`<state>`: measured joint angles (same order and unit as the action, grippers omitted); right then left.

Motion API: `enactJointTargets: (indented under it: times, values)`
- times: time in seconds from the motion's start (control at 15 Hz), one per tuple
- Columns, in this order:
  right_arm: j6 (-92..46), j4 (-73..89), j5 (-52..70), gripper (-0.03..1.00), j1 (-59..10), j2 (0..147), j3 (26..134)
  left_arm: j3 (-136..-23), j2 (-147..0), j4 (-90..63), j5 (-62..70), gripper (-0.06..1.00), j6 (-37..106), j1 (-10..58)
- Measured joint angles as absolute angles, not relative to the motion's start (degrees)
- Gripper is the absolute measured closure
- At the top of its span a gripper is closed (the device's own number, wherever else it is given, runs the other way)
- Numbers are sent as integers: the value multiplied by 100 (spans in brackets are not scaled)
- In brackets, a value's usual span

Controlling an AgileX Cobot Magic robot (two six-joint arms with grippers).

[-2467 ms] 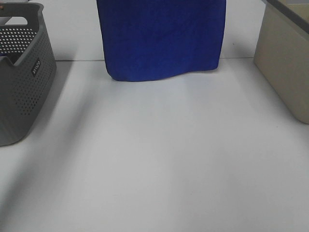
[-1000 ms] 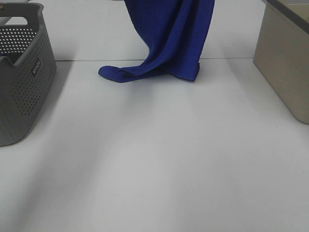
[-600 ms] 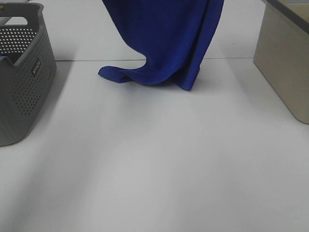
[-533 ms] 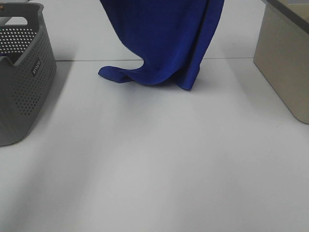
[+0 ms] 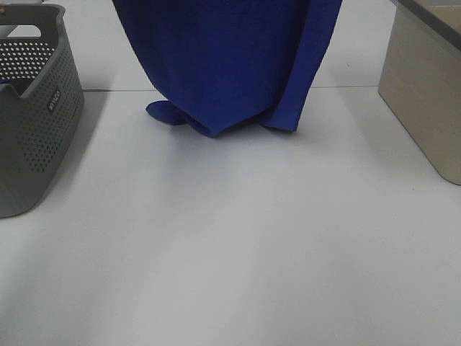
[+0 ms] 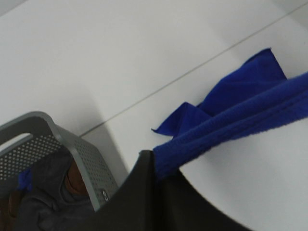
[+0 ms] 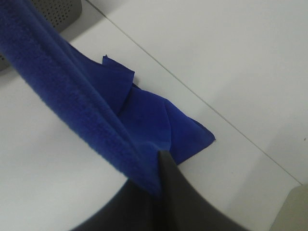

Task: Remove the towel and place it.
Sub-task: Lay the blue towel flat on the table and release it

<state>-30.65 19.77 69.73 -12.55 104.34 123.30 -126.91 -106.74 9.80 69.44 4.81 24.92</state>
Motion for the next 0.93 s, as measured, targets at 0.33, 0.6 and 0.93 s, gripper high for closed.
enactJointTargets:
  times: [0.33, 0.6, 0.93]
  values:
    - [-2825, 2120, 6973, 95, -1679, 9586, 11047, -10720, -8978, 768, 6921, 94, 126, 2510]
    - [-2561, 2103, 6967, 95, -1845, 8663, 9643, -9133, -7958, 138, 6887, 94, -52, 2510]
    - [-2252, 2177, 6950, 95, -1874, 7701, 8159, -7609, -7036, -636, 6738, 94, -252, 2555]
